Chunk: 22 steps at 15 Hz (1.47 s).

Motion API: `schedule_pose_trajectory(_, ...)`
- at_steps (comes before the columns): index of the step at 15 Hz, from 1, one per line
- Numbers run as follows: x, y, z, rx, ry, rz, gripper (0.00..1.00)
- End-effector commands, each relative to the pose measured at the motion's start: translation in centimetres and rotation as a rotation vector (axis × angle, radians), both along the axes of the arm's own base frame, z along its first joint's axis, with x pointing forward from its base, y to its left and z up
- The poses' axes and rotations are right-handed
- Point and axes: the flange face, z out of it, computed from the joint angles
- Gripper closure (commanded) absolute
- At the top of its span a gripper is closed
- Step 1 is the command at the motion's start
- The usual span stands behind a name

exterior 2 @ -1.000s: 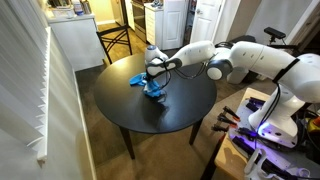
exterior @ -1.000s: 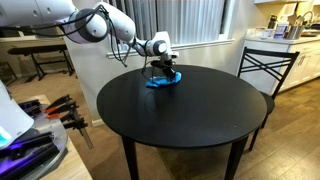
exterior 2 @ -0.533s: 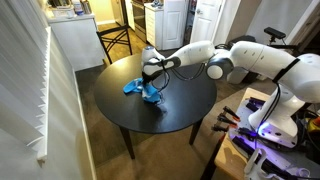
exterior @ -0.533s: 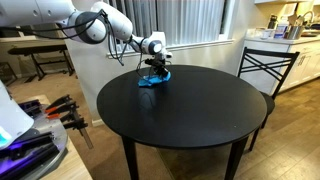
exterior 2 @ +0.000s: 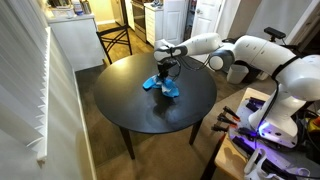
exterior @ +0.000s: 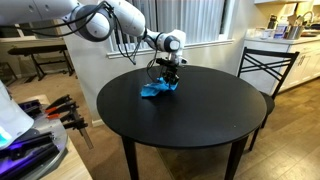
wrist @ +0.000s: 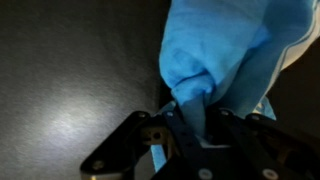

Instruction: Wipe the table with the blue cloth

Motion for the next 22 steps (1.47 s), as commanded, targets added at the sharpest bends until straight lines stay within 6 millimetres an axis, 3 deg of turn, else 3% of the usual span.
schedule_pose_trajectory(1,-0.8,-3.1,0.5,-0.004,0.055,-0.034,0.92)
schedule_pose_trajectory(4,-1.1,-4.3,0.4,0.001,0.062,-0.06,0.92)
schedule_pose_trajectory(5,-1.0,-4.4,0.4,0.001,0.057,-0.076,0.56)
schedule_pose_trajectory(6,-1.0,-4.5,0.5,0.004,0.056,-0.079,0.55)
schedule_pose_trajectory(9,-0.8,-4.5,0.9,0.014,0.043,-0.089,0.37)
schedule_pose_trajectory(14,0.5,-4.4,3.6,0.014,-0.018,-0.107,0.05)
schedule_pose_trajectory(16,1.2,-4.3,5.0,0.015,-0.056,-0.111,0.0)
schedule_pose_trajectory(22,2.5,-4.1,8.0,0.022,-0.15,-0.128,0.0)
